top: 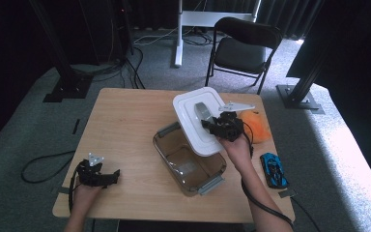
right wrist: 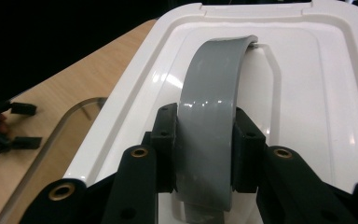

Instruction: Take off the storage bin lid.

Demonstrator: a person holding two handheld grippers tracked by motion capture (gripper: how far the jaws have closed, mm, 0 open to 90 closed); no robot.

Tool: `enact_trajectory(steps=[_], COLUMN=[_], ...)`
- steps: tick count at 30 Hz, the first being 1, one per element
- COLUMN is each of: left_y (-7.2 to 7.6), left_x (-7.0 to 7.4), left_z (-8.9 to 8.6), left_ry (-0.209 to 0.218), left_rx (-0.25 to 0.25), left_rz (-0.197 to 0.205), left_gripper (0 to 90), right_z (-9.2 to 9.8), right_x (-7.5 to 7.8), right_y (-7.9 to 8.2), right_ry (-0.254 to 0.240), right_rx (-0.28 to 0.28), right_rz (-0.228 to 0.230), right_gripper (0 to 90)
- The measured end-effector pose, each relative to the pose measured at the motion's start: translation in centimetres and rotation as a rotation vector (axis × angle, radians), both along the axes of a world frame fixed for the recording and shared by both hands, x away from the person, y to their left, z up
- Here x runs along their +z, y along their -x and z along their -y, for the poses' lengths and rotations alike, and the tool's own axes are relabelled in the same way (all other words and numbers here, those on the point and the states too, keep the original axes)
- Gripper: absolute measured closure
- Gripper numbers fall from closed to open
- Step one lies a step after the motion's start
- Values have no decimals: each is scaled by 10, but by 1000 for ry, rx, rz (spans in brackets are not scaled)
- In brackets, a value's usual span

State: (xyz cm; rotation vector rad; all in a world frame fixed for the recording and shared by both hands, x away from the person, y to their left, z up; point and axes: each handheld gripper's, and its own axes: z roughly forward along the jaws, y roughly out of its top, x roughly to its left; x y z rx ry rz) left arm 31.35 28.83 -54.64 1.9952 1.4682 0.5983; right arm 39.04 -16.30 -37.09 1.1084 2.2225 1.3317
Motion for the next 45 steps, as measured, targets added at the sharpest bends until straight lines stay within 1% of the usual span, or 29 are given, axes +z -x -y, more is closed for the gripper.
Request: enact_trajectory(steps=[4,6,11,19,21,22,26,28,30,32,34,36,38,42,45], left_y=[0,0,0,0,0,0,0,0,0,0,0,0,0,0,0], left_x=[0,0,0,0,0,0,0,0,0,0,0,0,0,0,0], left_z=[0,0,0,0,0,0,0,0,0,0,0,0,0,0,0], left_ry=[-1,-1,-1,-1,-1,-1,-1,-1,-1,-1,-1,-1,-1,-1,-1], left_rx=[-1,-1,-1,-1,-1,-1,-1,-1,-1,-1,-2,-1,-1,-2,-1], left_rz=[-1,-1,-2,-3,-3,-2,-3,-3,-3,-3,-3,-3,-3,-3,-3], left_gripper=[1,1,2,1,1,1,1,1,2,1,2,2,2,2,2], right_z=[2,4,10,19,21,22,25,27,28,28,27,28,27,28,27], right_x=[-4,-5,-8,-11,-13,-15,-25,-31,-36,-40,-46,-52,-59,-71,-80], right_y=[-12,-18,-32,-58,-66,-69,-82,-89,-94,-98,-102,-105,-107,-109,-111], right_ry=[9,1,-5,-1,3,-6,4,2,6,8,25,12,18,7,17], right_rx=[-19,-25,-52,-98,-107,-112,-139,-153,-164,-171,-174,-181,-181,-188,-190], right_rz=[-11,-22,-22,-27,-34,-38,-43,-63,-66,-80,-82,-101,-109,-128,-145], right_gripper=[678,678,678,678,678,678,678,678,678,678,678,678,677,678,677])
